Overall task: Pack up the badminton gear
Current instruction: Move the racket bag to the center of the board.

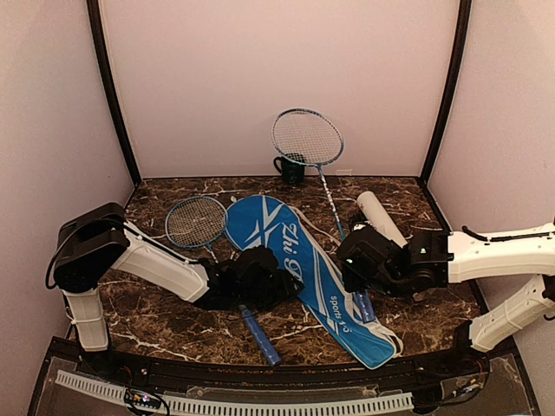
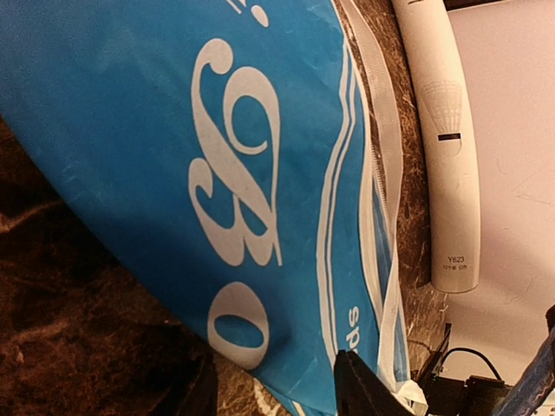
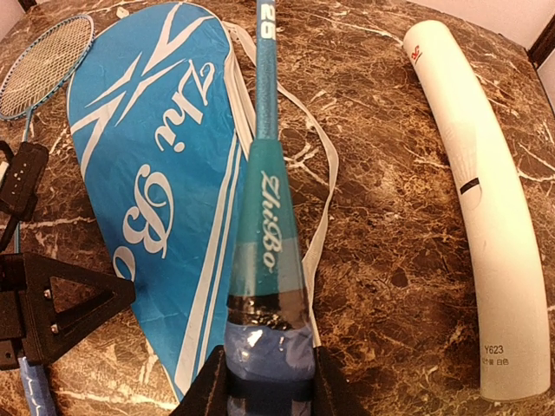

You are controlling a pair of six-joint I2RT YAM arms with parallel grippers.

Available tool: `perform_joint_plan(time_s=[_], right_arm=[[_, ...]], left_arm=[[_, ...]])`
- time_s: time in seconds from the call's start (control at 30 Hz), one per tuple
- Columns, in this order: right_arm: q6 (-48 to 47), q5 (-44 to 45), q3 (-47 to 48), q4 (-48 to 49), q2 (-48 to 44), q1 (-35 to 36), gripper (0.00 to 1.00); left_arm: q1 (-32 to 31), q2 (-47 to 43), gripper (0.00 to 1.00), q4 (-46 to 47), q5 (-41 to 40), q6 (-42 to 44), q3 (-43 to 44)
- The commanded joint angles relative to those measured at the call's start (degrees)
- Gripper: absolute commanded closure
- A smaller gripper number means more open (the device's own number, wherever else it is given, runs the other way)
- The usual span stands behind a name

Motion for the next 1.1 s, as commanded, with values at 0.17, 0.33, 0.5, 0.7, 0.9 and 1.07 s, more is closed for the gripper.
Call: perform_joint_plan(time_s=[0.17, 0.33, 0.5, 0.7, 0.9, 1.07], right_arm=[[-0.1, 2.1, 1.2, 2.7, 1.3, -0.3, 1.00], [-0.2, 2.0, 1.5, 2.8, 1.5, -0.3, 1.00], [-0.1, 1.9, 1.2, 2.8, 0.6, -0.3, 1.00], [-0.2, 1.4, 1.5, 2.1, -0.3, -0.3, 1.00], [-0.1, 0.4, 1.2, 2.1, 0.0, -0.3, 1.00], [-0.4, -0.2, 2.1, 2.5, 1.2, -0.3, 1.00]], left_arm=[[-0.3, 3.6, 0.50, 0.1, 0.5, 0.5, 1.3], [-0.2, 4.4, 0.61, -2.0, -1.5, 4.6, 3.3], [0.0, 1.5, 0.97, -6.9, -5.2, 14.4, 4.9], [0.8, -4.7, 1.00, -18.8, -7.1, 28.6, 9.4], [5.3, -11.4, 1.00, -26.8, -1.0, 39.2, 8.8], [8.5, -15.6, 1.00, -35.1, 0.2, 48.5, 9.1]])
